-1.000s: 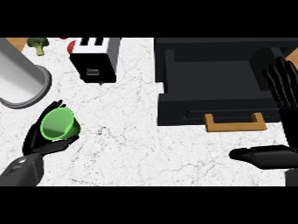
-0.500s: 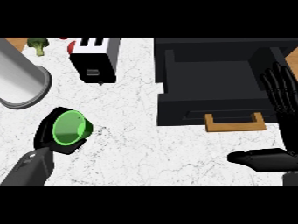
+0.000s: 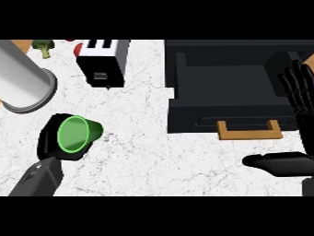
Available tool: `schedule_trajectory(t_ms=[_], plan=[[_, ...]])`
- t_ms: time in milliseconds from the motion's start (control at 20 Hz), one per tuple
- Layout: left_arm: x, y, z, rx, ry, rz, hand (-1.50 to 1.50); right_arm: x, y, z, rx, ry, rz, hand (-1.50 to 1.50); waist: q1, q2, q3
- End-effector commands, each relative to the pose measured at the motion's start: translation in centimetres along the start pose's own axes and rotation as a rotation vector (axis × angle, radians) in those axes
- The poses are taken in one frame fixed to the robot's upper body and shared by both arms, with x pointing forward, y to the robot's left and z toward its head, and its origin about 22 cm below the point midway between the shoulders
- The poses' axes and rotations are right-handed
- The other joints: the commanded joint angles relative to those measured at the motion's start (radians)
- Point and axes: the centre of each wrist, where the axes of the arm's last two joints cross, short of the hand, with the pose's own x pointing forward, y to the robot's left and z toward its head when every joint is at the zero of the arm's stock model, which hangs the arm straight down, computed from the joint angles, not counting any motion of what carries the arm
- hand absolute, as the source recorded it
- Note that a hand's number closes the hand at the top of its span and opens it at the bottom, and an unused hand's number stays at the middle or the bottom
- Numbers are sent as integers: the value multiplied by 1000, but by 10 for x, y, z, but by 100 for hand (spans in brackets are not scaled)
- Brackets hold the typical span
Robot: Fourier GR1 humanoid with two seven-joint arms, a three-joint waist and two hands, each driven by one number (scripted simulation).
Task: Pick up the cup, place it into the drawer and close the drawer
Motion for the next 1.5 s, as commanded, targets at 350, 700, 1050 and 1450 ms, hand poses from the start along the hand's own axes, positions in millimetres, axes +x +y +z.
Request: schedule_trajectory(t_ms=[350, 700, 1050, 1450], plan=[[12, -46, -48, -150, -241, 87, 150, -11, -9, 15, -37, 25, -6, -150, 16, -10, 4], [54, -116, -108, -288, -295, 19, 150, -1, -15, 12, -36, 31, 17, -150, 27, -16, 5], [107, -183, -142, -340, -289, -21, 150, 6, -27, 18, -22, 23, 14, -150, 20, -12, 4], [154, -275, -163, -403, -283, -115, 150, 4, -27, 7, -21, 33, 7, -150, 12, -10, 4]])
